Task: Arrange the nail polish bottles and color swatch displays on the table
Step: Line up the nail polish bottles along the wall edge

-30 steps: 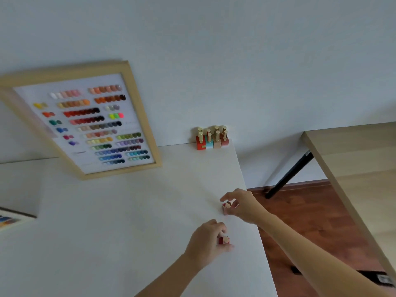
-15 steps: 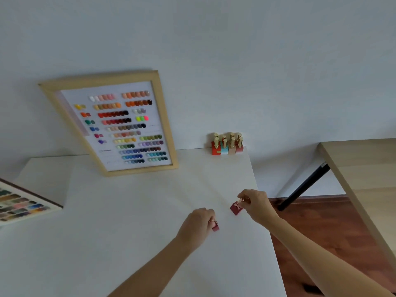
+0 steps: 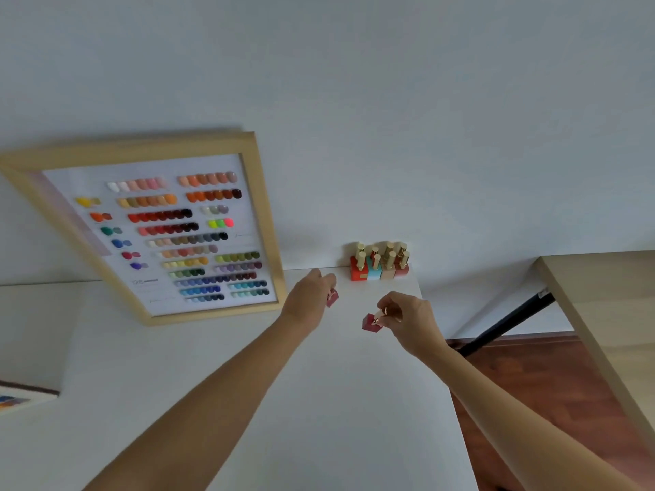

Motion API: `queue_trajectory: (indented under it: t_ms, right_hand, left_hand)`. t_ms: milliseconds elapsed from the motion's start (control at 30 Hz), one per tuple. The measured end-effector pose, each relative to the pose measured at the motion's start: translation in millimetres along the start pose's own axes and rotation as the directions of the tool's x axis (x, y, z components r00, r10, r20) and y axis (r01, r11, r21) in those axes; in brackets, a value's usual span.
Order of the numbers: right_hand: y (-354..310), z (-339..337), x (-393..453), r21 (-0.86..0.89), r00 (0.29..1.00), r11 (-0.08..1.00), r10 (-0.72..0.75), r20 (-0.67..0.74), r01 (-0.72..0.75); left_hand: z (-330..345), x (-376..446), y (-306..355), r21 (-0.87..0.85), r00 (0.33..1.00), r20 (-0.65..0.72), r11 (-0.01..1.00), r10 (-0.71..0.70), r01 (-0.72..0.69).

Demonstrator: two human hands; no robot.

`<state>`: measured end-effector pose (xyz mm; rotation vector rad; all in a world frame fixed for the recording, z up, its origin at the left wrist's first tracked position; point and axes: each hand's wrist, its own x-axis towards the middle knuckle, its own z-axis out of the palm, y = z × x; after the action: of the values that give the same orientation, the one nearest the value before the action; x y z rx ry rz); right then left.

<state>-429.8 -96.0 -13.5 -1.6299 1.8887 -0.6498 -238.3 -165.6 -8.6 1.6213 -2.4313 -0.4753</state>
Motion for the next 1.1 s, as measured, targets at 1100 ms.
queue_trajectory:
  t_ms: [1100]
  right_hand:
    - [-17,63,101,-0.040,0.953,0.963,-0.270,-0.135,0.267]
  left_hand:
    - [84,64,-30,-0.545,0.967,-0.040,0.816,-0.252,0.191]
